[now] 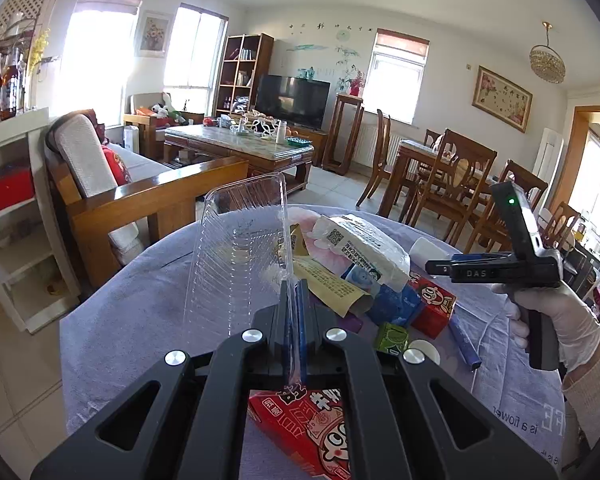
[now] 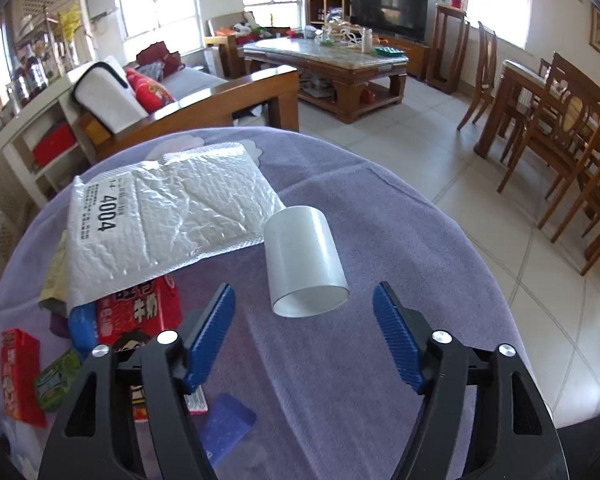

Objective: Collect trash
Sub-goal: 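Grasp the clear plastic tray with the left tool while the right tool grasps the white paper cup, then carry the plastic tray and paper cup over the black bin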

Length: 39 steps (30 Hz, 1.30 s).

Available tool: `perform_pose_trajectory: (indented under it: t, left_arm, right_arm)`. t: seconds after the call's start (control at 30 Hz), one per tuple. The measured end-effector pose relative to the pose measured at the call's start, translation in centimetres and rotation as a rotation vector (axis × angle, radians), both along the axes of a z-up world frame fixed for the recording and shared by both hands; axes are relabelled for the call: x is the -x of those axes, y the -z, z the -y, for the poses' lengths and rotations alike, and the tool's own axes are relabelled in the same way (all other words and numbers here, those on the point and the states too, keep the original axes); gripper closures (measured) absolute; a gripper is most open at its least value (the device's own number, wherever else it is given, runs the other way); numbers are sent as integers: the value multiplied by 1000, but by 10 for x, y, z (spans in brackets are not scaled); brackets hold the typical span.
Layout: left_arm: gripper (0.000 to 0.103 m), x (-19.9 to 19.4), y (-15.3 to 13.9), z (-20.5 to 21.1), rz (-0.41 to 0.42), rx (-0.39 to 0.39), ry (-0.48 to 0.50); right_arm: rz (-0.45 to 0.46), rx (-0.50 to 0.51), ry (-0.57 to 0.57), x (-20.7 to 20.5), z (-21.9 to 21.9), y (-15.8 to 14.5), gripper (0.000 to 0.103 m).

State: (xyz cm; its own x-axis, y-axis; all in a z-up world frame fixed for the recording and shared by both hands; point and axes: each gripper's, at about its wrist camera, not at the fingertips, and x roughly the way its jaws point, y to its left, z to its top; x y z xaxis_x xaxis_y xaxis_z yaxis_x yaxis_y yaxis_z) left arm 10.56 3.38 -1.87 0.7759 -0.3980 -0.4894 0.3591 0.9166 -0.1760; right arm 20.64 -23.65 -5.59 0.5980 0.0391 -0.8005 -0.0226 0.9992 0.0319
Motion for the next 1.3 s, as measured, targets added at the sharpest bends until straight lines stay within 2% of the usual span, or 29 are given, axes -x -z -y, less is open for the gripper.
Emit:
perform_pose_trajectory:
  t: [0.03, 0.13, 0.33, 0.53, 0.67, 0.77, 0.97, 1.1, 1.17, 1.3]
  left_arm:
    - [99, -1, 0, -1, -4, 5, -1]
    - [99, -1, 1, -2, -5, 6, 0]
    - [99, 1, 1, -1, 15, -9, 6]
    - [99, 11, -4, 5, 65, -26, 36]
    - [99, 25, -11, 22, 63, 10, 99]
    - [99, 41, -23, 50, 85, 26, 178]
    - [99, 71, -47, 121, 110, 56, 360]
    - [99, 92, -50, 186, 103, 61, 502]
    - [99, 104, -48, 222, 92, 62, 580]
    - [99, 125, -37, 294, 42, 79, 741]
  right_arm:
    - [-17, -11, -3, -5, 0, 6, 49]
    - [-27, -36, -8, -14, 0, 16, 62]
    - [57, -131, -31, 13, 8, 2, 63]
    - [175, -252, -42, 76, 31, -37, 63]
    - [255, -325, -36, 127, 46, -57, 63]
    - [320, -388, -13, 168, 65, -70, 63]
    - [438, -447, 89, 251, 122, -86, 63]
    - [496, -420, 211, 306, 172, -91, 63]
    - [516, -374, 293, 333, 197, -92, 63]
    - [516, -309, 431, 382, 250, -89, 63]
